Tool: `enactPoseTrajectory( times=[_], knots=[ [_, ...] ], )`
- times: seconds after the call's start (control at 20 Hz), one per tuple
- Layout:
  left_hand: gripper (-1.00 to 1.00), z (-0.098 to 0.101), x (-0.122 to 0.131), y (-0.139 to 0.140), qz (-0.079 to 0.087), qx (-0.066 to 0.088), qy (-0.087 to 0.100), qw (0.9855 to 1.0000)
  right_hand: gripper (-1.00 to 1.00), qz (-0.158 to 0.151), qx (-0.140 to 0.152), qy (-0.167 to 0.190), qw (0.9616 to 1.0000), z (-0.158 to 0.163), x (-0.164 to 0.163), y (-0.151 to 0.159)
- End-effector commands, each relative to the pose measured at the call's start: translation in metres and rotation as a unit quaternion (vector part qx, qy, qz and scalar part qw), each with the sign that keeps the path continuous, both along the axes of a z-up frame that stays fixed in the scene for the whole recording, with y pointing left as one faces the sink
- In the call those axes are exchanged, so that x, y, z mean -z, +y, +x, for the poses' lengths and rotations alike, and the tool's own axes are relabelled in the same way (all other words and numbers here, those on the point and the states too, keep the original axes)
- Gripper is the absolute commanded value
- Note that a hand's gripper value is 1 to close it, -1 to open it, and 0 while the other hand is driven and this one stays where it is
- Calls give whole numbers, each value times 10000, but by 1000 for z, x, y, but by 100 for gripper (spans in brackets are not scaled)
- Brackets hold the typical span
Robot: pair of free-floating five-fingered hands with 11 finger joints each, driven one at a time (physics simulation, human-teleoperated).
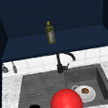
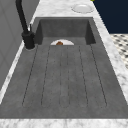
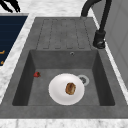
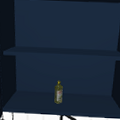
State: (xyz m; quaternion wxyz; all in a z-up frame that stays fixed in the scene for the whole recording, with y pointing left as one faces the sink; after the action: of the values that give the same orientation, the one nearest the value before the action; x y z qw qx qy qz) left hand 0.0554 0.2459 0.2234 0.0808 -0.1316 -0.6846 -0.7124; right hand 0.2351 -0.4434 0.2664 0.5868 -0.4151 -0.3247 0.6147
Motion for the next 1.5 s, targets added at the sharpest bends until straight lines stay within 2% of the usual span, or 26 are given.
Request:
enactPoseTrajectory(
  times=[0.0, 0.35, 0.45, 0.75, 1.45],
  knots=[
    [0, 0, 0, 0, 0, 0, 0, 10000, 100, 37, -34, 118, 9999, -2, -17, 22],
    [0, 0, 0, 0, 0, 0, 0, 10000, 100, 129, -57, 318, 9994, -7, -43, 61],
    [0, 0, 0, 0, 0, 0, 0, 10000, 100, 113, -108, 178, 9997, -12, -57, 68],
    [0, 0, 0, 0, 0, 0, 0, 10000, 100, 192, -194, 193, 9994, -22, -90, 92],
    [0, 0, 0, 0, 0, 0, 0, 10000, 100, 293, -177, 207, 9992, -46, -171, 142]
  ],
)
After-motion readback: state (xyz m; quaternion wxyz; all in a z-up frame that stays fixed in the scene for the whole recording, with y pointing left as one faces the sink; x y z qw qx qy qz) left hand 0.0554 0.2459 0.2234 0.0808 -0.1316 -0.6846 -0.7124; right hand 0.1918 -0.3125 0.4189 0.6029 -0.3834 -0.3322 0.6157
